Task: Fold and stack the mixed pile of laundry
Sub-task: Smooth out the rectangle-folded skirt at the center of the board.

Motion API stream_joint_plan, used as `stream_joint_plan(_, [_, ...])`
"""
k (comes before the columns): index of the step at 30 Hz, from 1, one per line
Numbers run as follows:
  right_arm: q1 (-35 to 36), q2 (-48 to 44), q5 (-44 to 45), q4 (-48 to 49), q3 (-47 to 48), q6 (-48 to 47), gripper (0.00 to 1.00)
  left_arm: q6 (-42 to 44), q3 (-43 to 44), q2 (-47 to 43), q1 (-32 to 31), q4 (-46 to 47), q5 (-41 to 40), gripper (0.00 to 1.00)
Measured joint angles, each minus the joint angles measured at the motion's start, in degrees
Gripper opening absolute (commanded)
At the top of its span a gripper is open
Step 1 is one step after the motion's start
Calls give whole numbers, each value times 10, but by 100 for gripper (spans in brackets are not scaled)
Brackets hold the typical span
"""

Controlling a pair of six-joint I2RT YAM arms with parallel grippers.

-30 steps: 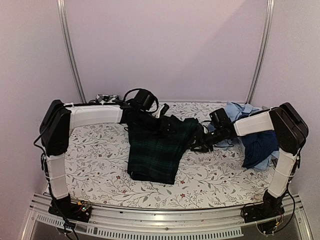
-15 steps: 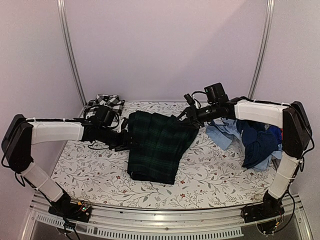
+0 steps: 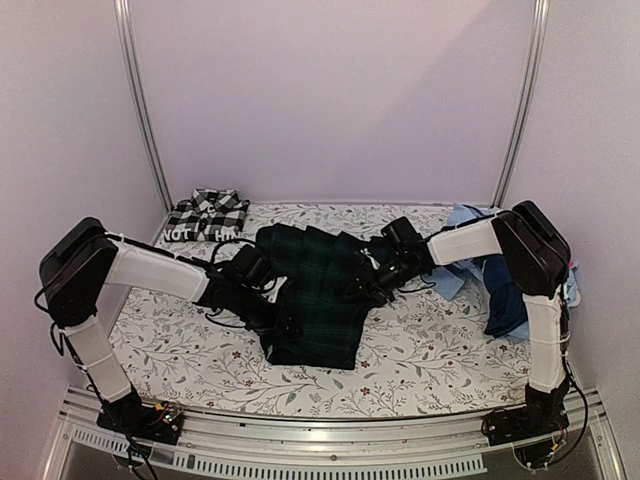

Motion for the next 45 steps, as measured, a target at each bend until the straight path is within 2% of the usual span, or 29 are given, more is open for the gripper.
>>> stream_joint_plan(3, [-19, 0, 8, -23, -4, -23, 41, 14, 6, -2, -18, -1, -10, 56])
stream_joint_plan(6, [-34, 0, 18, -50, -2, -53, 41, 35, 7, -26, -34, -11, -24, 82])
stream_joint_plan(7, [-36, 0, 21, -61, 3, -65, 42, 42, 7, -41, -36, -16, -29, 94])
stream_joint_plan(8, [-37, 0, 28, -72, 9, -76, 42, 48, 7, -61, -36, -18, -35, 99])
stream_joint_plan(10, [-37, -1, 37, -91, 23, -97, 45, 51, 6, -107, -28, -10, -44, 100])
stream_joint_plan(13, [-37, -12, 47, -110, 37, -119, 48, 45, 7, -166, 15, 34, -43, 100])
stream_joint_plan(17, [-37, -43, 36, -113, 75, -132, 50, 25, 15, -166, 101, 116, -17, 100])
stream_joint_plan(20, [-39, -52, 12, -88, 111, -122, 50, 1, 24, -119, 147, 171, 23, 100])
stream_joint_plan(24, [-41, -42, -23, -37, 139, -91, 49, -38, 54, -10, 184, 235, 78, 98])
stream_joint_plan(30, [-44, 37, -40, -9, 132, -75, 46, -64, 122, 144, 196, 266, 127, 91])
stream_joint_plan(34, [-54, 80, -37, -24, 106, -91, 46, -52, 134, 177, 195, 260, 137, 96])
stream_joint_plan(37, [-62, 83, -38, -35, 107, -115, 46, -14, 130, 150, 188, 230, 114, 100])
stream_joint_plan(40, [-62, 82, -32, -55, 112, -142, 47, 47, 116, 62, 163, 165, 45, 100])
stream_joint_plan(42, [-62, 76, -22, -79, 120, -162, 47, 90, 109, -12, 130, 127, -18, 100])
stream_joint_plan(45, [-62, 52, -5, -114, 130, -182, 47, 154, 84, -131, 46, 88, -118, 100])
